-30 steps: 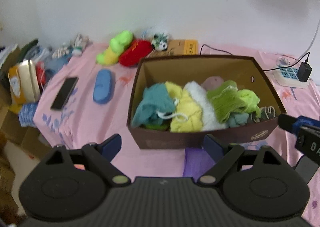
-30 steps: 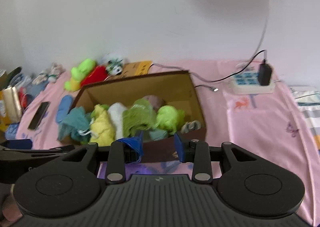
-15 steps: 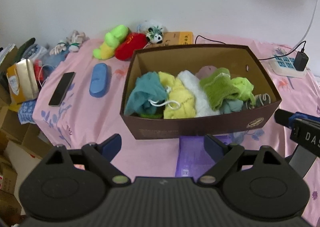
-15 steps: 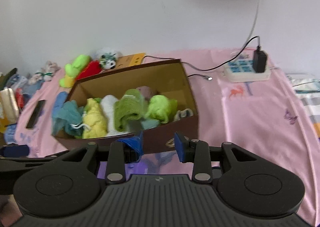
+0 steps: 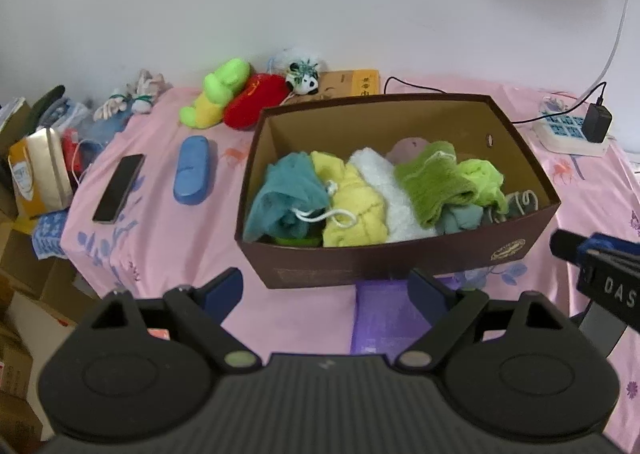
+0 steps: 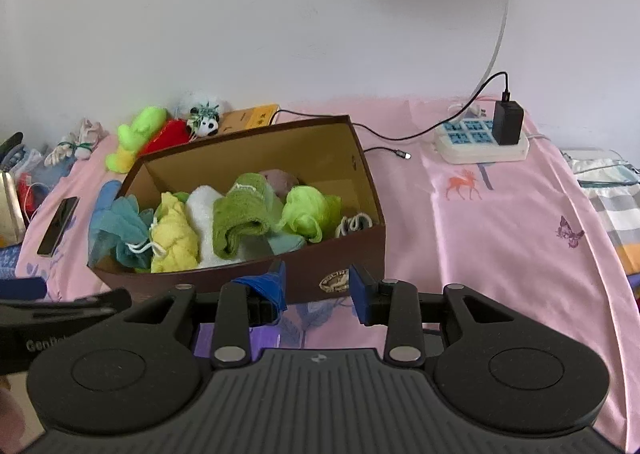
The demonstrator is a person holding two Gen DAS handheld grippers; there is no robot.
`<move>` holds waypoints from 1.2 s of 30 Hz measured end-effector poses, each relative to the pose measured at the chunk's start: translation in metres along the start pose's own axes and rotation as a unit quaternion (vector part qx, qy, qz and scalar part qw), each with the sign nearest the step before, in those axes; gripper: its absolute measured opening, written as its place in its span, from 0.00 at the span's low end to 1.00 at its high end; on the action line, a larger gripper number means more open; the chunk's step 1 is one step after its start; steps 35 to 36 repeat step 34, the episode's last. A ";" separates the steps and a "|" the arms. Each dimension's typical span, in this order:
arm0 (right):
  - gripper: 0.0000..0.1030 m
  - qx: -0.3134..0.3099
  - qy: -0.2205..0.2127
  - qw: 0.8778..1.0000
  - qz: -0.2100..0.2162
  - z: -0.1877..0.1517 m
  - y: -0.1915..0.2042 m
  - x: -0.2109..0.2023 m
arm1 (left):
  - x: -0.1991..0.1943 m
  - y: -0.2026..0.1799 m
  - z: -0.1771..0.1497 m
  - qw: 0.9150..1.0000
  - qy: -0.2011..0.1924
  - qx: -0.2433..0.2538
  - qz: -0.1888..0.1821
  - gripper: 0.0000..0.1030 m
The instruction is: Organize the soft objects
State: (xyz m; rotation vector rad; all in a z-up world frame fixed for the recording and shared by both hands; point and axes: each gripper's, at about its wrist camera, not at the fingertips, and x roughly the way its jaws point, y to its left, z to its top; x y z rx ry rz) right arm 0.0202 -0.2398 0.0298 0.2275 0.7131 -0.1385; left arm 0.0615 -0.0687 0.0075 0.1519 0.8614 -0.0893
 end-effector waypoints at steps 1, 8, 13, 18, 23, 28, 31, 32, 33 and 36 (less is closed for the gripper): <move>0.17 0.000 0.002 1.000 -0.004 -0.001 0.001 0.001 | 0.002 0.001 -0.001 1.000 0.005 -0.001 0.002 0.87; 0.17 0.003 -0.009 1.000 -0.009 -0.005 0.015 -0.004 | 0.007 0.007 -0.003 1.000 0.005 0.015 -0.012 0.87; 0.17 0.001 -0.007 1.000 -0.017 -0.007 0.019 -0.005 | 0.009 0.013 -0.002 1.000 0.008 0.016 -0.021 0.87; 0.17 0.006 -0.003 1.000 -0.014 -0.005 0.022 -0.001 | 0.009 0.016 -0.001 1.000 0.012 0.015 -0.024 0.87; 0.17 0.001 -0.008 1.000 -0.021 -0.007 0.027 -0.001 | 0.013 0.018 -0.001 0.999 0.010 0.015 -0.031 0.87; 0.17 0.004 -0.007 1.000 -0.025 -0.011 0.028 0.000 | 0.016 0.020 -0.004 0.999 0.004 0.016 -0.042 0.87; 0.17 -0.001 -0.014 0.999 -0.029 -0.012 0.031 -0.002 | 0.010 0.025 -0.004 0.999 -0.026 0.004 -0.039 0.87; 0.17 0.000 -0.016 0.999 -0.029 -0.012 0.032 -0.003 | 0.008 0.028 -0.003 0.999 -0.033 -0.001 -0.040 0.87; 0.17 0.001 -0.018 0.999 -0.031 -0.011 0.032 -0.003 | 0.006 0.030 -0.001 0.998 -0.037 -0.005 -0.043 0.87; 0.17 0.002 -0.020 0.999 -0.033 -0.010 0.032 -0.004 | 0.005 0.032 0.001 0.998 -0.039 -0.011 -0.047 0.87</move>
